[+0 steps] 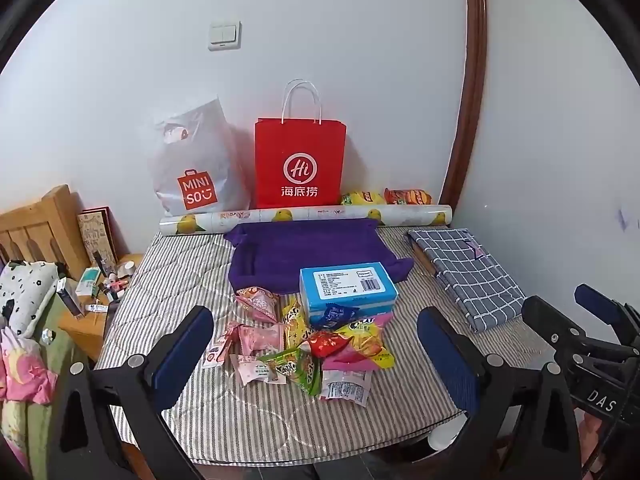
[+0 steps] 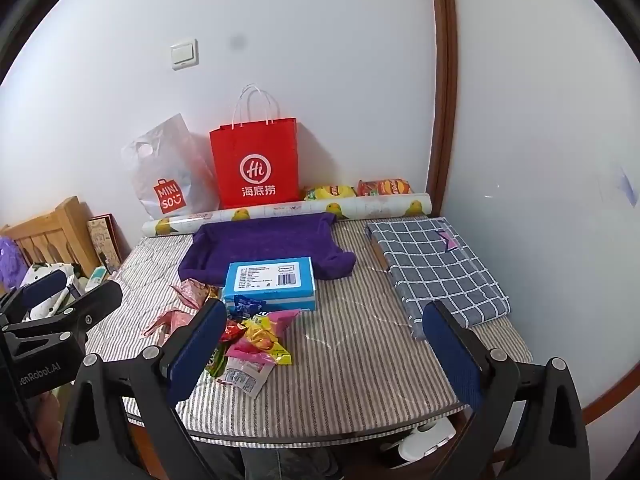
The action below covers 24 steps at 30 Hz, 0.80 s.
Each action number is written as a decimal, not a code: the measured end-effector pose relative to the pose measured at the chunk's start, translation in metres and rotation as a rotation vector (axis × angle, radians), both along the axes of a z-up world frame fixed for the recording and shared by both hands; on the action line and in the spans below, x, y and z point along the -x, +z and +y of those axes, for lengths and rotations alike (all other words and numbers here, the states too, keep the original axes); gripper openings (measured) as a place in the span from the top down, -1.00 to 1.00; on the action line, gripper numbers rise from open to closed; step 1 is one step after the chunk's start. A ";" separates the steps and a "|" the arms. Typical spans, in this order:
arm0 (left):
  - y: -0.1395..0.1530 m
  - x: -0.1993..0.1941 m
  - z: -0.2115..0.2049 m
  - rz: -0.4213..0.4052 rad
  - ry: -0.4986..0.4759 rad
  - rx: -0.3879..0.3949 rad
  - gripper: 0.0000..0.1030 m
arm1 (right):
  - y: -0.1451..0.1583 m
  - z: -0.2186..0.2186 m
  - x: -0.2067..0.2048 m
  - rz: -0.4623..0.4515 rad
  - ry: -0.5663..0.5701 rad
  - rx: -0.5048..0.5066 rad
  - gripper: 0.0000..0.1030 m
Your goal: Organize snacks
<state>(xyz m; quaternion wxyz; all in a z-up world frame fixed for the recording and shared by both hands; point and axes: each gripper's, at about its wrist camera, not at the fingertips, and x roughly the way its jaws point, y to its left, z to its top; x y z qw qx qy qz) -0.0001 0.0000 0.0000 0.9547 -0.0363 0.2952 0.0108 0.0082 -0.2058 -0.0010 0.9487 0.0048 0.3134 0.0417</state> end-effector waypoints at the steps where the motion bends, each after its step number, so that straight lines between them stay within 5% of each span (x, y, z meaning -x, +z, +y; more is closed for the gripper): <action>1: 0.000 0.000 0.000 0.000 0.000 0.000 -0.99 | 0.000 0.000 0.001 -0.003 0.001 -0.001 -0.90; 24: 0.001 -0.003 -0.007 0.001 -0.006 -0.011 -0.99 | -0.002 -0.003 0.001 0.000 -0.010 -0.003 -0.90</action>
